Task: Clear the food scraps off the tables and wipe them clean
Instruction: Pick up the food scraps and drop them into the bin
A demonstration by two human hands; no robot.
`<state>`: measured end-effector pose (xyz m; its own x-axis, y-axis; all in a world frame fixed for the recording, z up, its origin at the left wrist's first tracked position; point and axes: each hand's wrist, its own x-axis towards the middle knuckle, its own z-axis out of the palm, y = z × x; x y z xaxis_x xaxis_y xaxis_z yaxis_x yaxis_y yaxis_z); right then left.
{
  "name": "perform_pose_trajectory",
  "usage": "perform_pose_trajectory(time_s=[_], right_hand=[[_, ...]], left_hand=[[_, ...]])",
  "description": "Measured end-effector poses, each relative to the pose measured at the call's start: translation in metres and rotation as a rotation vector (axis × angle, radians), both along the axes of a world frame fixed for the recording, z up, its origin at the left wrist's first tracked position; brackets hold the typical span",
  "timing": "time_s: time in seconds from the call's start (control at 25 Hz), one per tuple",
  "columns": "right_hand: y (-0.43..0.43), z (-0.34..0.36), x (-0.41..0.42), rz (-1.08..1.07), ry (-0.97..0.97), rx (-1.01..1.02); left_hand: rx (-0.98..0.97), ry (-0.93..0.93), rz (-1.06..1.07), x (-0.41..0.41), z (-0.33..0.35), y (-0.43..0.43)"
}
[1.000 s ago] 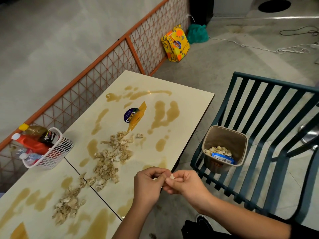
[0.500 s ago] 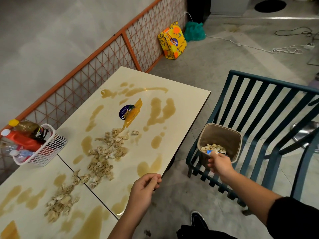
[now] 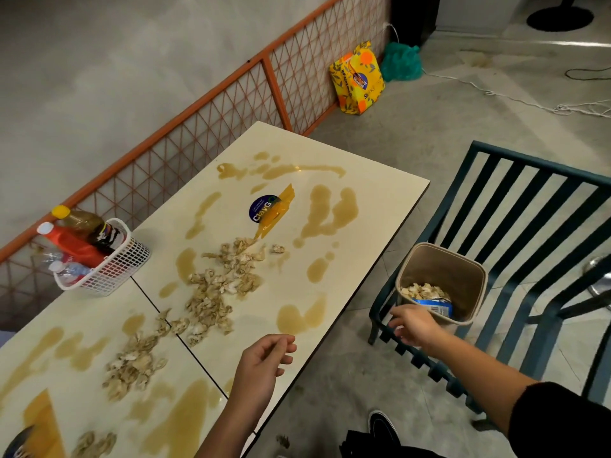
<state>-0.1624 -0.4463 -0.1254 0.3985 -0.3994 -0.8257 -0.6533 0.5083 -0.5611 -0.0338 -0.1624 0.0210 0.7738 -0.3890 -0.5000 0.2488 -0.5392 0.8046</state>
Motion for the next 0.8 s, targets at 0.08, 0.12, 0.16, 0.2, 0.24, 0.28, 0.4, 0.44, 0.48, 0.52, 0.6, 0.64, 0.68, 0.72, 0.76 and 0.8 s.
perform_pose_trajectory(time_s=[0.08, 0.12, 0.16, 0.2, 0.24, 0.28, 0.4, 0.44, 0.48, 0.52, 0.6, 0.64, 0.68, 0.72, 0.76, 0.8], right_hand=[[0.015, 0.002, 0.023, 0.155, -0.055, -0.181], [0.022, 0.005, 0.036, 0.245, -0.088, -0.292], [0.030, 0.011, 0.052, 0.358, -0.116, -0.397], [0.039, 0.019, 0.069, 0.471, -0.143, -0.481], [0.047, 0.027, 0.085, 0.570, -0.171, -0.544], [0.057, 0.035, 0.102, 0.654, -0.199, -0.593], [0.083, 0.044, 0.153, 0.890, -0.276, -0.718], [0.088, 0.043, 0.169, 0.967, -0.290, -0.767], [0.093, 0.040, 0.186, 1.042, -0.291, -0.826], [0.095, 0.037, 0.202, 1.106, -0.263, -0.886], [0.094, 0.033, 0.234, 1.193, -0.140, -0.979], [0.092, 0.031, 0.249, 1.221, -0.067, -1.001], [0.090, 0.031, 0.262, 1.243, -0.005, -1.020], [0.089, 0.032, 0.276, 1.261, 0.042, -1.042], [0.086, 0.033, 0.285, 1.269, 0.079, -1.062], [0.086, 0.034, 0.293, 1.272, 0.109, -1.074]], left_hand=[[0.019, 0.002, 0.019, 0.003, -0.002, 0.009], [0.032, 0.002, 0.027, 0.005, -0.003, 0.014], [0.044, -0.002, 0.045, 0.007, -0.004, 0.022], [0.050, -0.005, 0.068, 0.009, -0.005, 0.030], [0.054, -0.007, 0.097, 0.011, -0.005, 0.039], [0.055, -0.009, 0.131, 0.014, -0.005, 0.048], [0.044, -0.008, 0.238, 0.021, -0.006, 0.081], [0.044, -0.004, 0.274, 0.023, -0.007, 0.092], [0.044, -0.003, 0.314, 0.025, -0.008, 0.106], [0.046, -0.003, 0.347, 0.027, -0.009, 0.119], [0.048, -0.004, 0.413, 0.032, -0.009, 0.147], [0.050, -0.004, 0.442, 0.035, -0.009, 0.160], [0.054, -0.006, 0.468, 0.038, -0.009, 0.173], [0.055, -0.007, 0.494, 0.040, -0.009, 0.185], [0.053, -0.005, 0.515, 0.040, -0.009, 0.194], [0.050, 0.000, 0.536, 0.040, -0.009, 0.203]])
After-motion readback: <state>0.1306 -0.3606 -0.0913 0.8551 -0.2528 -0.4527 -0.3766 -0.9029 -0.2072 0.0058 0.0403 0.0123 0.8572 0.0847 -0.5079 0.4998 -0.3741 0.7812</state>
